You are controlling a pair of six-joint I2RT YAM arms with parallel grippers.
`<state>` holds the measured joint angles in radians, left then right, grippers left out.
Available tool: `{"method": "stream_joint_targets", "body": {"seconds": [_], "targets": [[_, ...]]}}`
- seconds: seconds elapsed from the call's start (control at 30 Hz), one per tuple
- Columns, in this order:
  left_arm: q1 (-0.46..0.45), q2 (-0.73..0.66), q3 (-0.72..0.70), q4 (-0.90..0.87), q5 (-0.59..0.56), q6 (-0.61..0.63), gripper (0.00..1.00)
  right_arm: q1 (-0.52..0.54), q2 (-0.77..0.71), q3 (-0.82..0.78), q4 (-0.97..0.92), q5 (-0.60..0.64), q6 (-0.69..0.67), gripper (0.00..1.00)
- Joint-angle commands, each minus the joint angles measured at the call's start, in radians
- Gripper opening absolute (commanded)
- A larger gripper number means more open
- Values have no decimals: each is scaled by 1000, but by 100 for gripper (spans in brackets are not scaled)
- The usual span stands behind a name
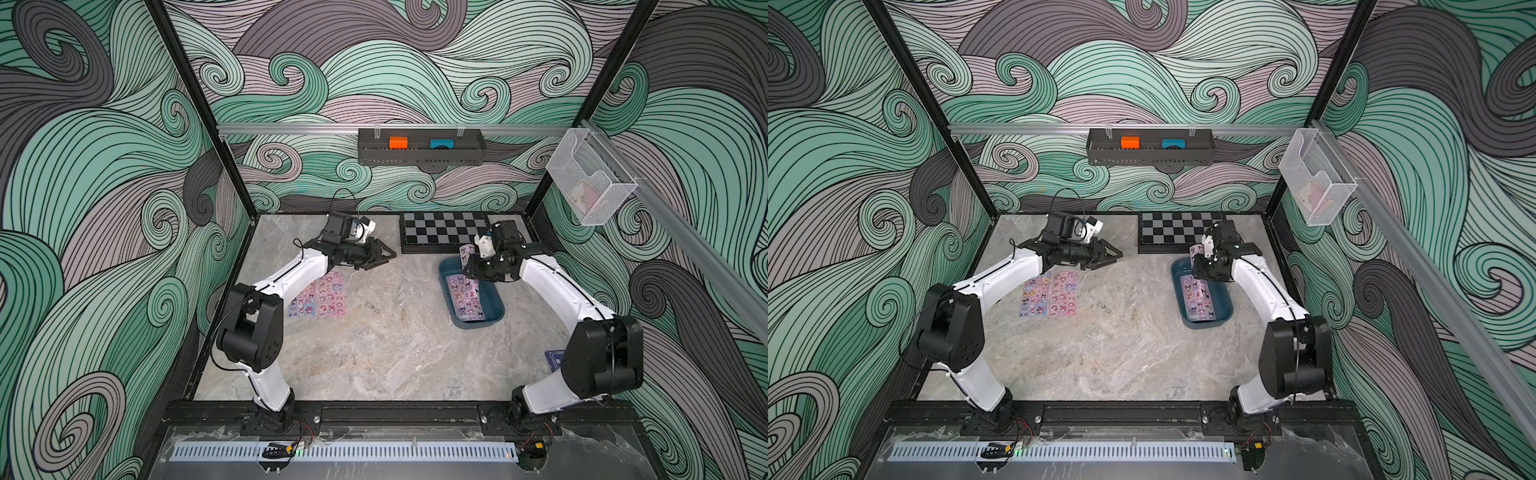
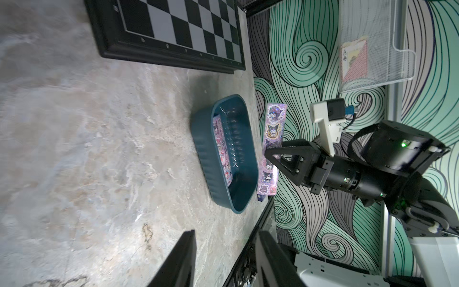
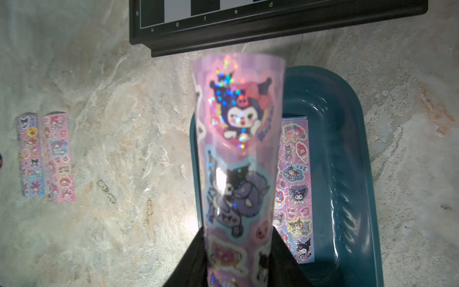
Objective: Take the stickers out of the storage box
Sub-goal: Pick up the sticker from the storage box.
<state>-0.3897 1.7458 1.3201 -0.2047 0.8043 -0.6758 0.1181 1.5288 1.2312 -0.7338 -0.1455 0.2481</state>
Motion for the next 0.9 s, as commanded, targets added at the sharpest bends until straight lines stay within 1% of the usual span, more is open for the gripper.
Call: {"method": "stream_joint_targets", "body": {"seconds": [0.0, 0.07, 0.17, 0.3, 0.4, 0.6, 0.87], "targets": [[-50, 43, 31, 106, 81, -51, 44, -3, -35, 2, -15, -61, 56, 38], [-81, 72, 50, 129, 111, -62, 44, -2, -63, -23, -5, -84, 69, 38], [-135, 110, 67, 162, 128, -67, 43, -2, -113, -75, 26, -94, 87, 38], [-194, 168, 96, 249, 179, -120, 43, -5, -130, -69, 35, -155, 91, 38], [-224, 198, 100, 332, 188, -155, 43, -5, -139, -74, 72, -209, 110, 38], [-268, 248, 129, 416, 223, -207, 42, -5, -155, -107, 181, -342, 185, 38], [-291, 274, 149, 430, 228, -221, 41, -8, -187, -112, 190, -346, 198, 38]]}}
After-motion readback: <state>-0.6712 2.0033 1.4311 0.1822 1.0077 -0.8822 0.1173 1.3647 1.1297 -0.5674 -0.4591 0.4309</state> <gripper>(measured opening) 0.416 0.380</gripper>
